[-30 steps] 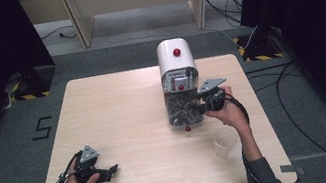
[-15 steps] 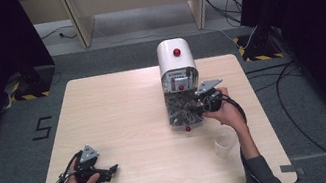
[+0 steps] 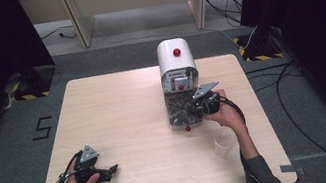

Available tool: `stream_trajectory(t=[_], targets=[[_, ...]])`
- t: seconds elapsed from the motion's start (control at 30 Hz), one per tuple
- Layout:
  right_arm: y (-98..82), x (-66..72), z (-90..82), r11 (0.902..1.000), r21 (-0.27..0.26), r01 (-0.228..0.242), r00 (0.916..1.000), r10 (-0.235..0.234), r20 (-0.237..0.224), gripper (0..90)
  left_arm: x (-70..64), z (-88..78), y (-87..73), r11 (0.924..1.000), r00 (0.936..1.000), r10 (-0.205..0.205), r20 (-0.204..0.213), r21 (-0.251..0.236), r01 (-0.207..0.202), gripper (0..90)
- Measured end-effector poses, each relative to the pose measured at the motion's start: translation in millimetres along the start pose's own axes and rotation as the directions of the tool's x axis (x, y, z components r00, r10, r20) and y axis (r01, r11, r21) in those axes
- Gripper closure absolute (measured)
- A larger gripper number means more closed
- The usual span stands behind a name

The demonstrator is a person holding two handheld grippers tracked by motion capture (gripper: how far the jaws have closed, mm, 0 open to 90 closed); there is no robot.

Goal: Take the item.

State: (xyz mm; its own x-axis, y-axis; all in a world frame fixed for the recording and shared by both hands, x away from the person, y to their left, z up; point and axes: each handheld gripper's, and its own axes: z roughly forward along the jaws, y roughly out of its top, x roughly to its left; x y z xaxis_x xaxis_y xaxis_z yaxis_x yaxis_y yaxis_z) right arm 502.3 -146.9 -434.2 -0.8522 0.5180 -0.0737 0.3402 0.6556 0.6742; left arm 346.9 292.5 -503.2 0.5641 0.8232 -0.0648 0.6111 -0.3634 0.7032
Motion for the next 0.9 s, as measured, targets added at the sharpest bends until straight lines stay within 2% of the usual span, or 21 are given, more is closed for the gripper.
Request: stream_trajectory(t=[0.07, 0.13, 0.2, 0.43, 0.67, 0.73, 0.9], targets=[[-0.1, -0.1, -1.2, 0.9999, 0.003, 0.012, 0.9999, -0.012, -0.003, 75.3, 0.0, 0.0, 0.0, 1.0, 1.0, 0.0, 0.0, 0.0, 0.0, 0.0], [-0.4, 0.2, -2.4, 0.9996, 0.009, 0.025, 0.9997, -0.025, 0.002, 78.6, 0.0, 0.0, 0.0, 1.0, 1.0, 0.0, 0.0, 0.0, 0.0, 0.0], [0.0, -0.4, -3.5, 0.9991, -0.002, 0.043, 0.999, -0.043, 0.008, 79.3, 0.0, 0.0, 0.0, 1.0, 1.0, 0.0, 0.0, 0.0, 0.0, 0.0], [0.8, -0.9, -7.1, 0.9987, -0.036, 0.036, 0.9993, -0.036, 0.013, 79.6, 0.0, 0.0, 0.0, 1.0, 1.0, 0.0, 0.0, 0.0, 0.0, 0.0], [7.6, 2.2, -22.2, 0.9942, -0.09, 0.058, 0.9977, -0.055, 0.04, 79.7, 0.0, 0.0, 0.0, 1.0, 1.0, 0.0, 0.0, 0.0, 0.0, 0.0], [10.8, 3.9, -29.9, 0.9915, -0.118, 0.056, 0.9973, -0.05, 0.053, 79.7, 0.0, 0.0, 0.0, 1.0, 1.0, 0.0, 0.0, 0.0, 0.0, 0.0], [14.0, 5.8, -39.7, 0.9879, -0.144, 0.058, 0.9965, -0.049, 0.067, 79.7, 0.0, 0.0, 0.0, 1.0, 1.0, 0.0, -0.001, 0.0, 0.0, 0.0]])
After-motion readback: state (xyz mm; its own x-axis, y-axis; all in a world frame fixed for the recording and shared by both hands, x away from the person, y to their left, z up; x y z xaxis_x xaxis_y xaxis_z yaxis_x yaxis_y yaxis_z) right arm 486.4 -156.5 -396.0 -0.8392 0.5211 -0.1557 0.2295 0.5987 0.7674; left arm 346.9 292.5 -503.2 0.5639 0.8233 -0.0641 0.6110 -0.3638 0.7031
